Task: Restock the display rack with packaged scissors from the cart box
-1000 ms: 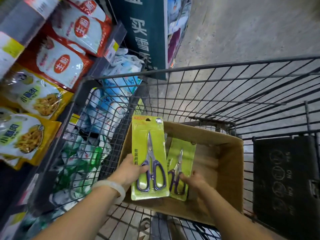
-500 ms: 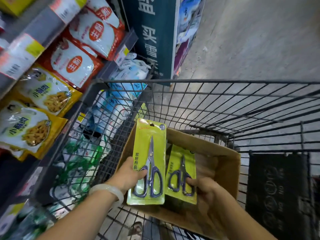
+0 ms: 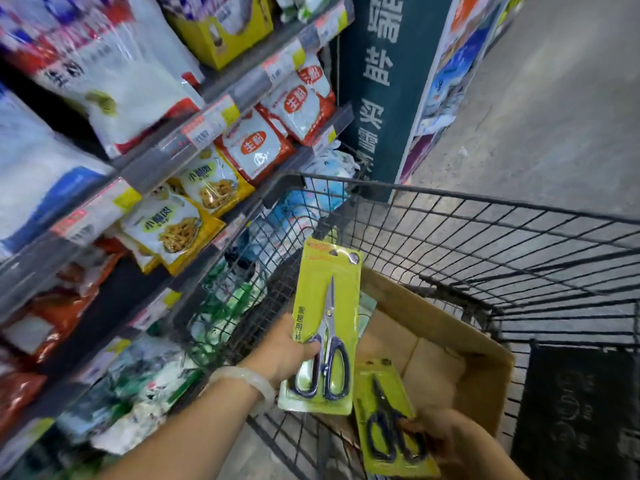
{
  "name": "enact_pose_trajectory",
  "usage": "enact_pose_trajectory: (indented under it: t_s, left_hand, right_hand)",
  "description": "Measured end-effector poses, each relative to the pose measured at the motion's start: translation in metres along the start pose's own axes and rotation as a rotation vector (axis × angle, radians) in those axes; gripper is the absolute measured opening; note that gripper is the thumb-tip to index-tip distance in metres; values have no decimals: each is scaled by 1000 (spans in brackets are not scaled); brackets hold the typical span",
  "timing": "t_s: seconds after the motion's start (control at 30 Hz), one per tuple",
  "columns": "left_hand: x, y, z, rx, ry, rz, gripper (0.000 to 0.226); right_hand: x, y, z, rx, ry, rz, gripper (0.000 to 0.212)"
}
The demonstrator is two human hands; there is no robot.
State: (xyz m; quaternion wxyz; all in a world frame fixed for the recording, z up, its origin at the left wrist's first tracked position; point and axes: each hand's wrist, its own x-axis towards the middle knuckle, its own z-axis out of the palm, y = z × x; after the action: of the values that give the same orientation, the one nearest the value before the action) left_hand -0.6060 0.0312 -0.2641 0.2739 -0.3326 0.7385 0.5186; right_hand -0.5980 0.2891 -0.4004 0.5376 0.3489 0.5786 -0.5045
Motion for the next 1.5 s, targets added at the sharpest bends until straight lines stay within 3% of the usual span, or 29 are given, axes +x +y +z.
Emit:
enact_pose_trajectory:
  t_s: [0.07, 0.2, 0.33, 0.43, 0.53, 0.63, 0.7, 0.8, 0.87, 0.97, 1.07, 1.27, 1.5]
  left_hand:
    - [-7, -9, -4, -14, -12, 22, 47]
    - [-28, -31, -21, -112, 60, 48, 36]
    - [-76, -32, -32, -341, 176, 193, 20]
    - [-122, -29, -41, -498, 252, 307, 19]
    - [-171, -35, -60, -480, 300, 469, 32]
    - [-218, -57, -90, -424, 393, 519, 46]
    - [-249, -83, -112, -453, 444, 530, 39]
    - [-298, -128, -145, -485, 538, 528, 15]
    - [-331, -160, -167, -510, 592, 516, 20]
    - [-381, -214, -194, -588, 672, 496, 33]
    - [-429, -273, -210, -680, 778, 477, 20]
    - [-515, -400, -225, -818, 936, 341, 31]
    - [-585, -522, -229, -1034, 1127, 214, 32]
  right_hand:
    - [-3, 11, 11, -149, 19, -25, 14]
    - [-22, 12, 6, -205, 64, -148, 29]
    - [-98, -7, 16, -272, 196, -343, 21]
    - [-163, -23, 47, -238, 180, -577, 12]
    - [-223, -36, 87, -230, 90, -779, 15]
    - [-264, -37, 134, -334, 72, -948, 13]
    - [-281, -29, 171, -418, 41, -1022, 15]
    - [-301, -5, 227, -556, -40, -1082, 18]
    - [-314, 17, 267, -637, -112, -1124, 10]
    - [-328, 52, 327, -687, -220, -1174, 18]
    - [-333, 88, 389, -748, -364, -1189, 23]
    - [-338, 176, 509, -899, -648, -1087, 30]
    - [-323, 285, 629, -1115, -837, -971, 33]
